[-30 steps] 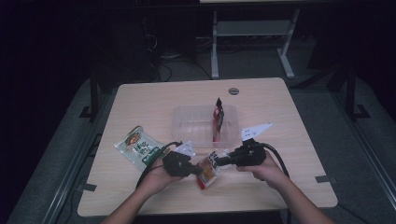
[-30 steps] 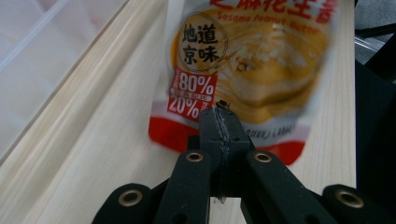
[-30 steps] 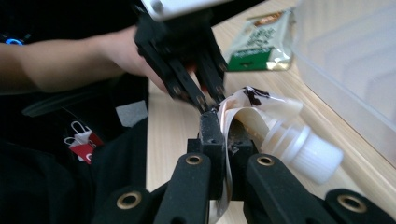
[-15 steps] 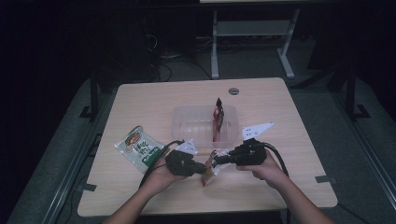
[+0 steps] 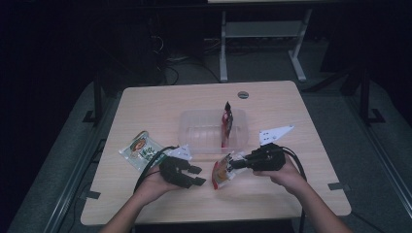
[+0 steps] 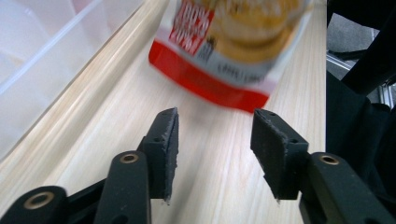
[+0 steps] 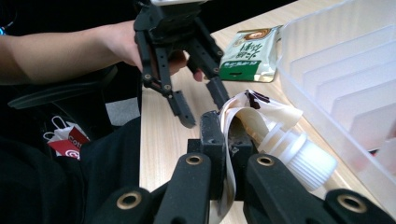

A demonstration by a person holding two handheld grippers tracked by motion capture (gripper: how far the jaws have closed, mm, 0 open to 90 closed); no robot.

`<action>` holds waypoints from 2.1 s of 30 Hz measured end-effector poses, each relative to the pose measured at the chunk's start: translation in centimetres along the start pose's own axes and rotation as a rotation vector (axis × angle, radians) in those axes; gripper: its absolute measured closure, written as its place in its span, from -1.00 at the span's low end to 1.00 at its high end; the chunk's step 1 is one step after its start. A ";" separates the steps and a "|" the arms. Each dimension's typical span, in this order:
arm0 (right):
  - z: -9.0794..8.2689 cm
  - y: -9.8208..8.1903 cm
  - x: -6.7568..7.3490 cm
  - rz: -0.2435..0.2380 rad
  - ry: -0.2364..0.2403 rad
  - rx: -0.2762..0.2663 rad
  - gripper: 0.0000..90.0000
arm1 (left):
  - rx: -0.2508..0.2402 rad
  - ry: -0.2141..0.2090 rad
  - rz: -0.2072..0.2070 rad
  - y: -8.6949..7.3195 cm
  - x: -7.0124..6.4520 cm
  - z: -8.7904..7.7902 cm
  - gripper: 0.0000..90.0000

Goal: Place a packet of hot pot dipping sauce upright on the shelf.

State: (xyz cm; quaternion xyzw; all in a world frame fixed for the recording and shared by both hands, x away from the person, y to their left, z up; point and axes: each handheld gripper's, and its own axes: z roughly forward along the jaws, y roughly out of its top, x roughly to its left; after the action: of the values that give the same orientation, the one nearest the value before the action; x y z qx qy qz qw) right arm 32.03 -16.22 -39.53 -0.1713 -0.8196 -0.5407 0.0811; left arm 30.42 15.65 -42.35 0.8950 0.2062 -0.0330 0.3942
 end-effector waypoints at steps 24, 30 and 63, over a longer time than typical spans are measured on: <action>-5.8 1.7 0.0 -0.041 -0.083 -0.043 0.99 | -0.003 0.059 -0.069 -4.1 0.9 -3.1 -0.08; -7.2 2.5 -0.6 -0.040 -0.114 -0.055 0.99 | 0.013 0.055 -0.057 -3.9 0.9 -2.9 -0.08; -8.6 6.0 -8.0 0.017 -0.272 -0.005 0.98 | 0.027 0.043 -0.057 -4.0 1.0 -2.6 -0.08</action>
State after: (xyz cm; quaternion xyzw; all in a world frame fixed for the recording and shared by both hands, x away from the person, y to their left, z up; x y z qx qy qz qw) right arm 41.21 -23.46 -33.45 -0.2502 -0.8201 -0.5140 -0.0266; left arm 29.48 20.30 -43.59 0.8944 0.2397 -0.0278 0.3767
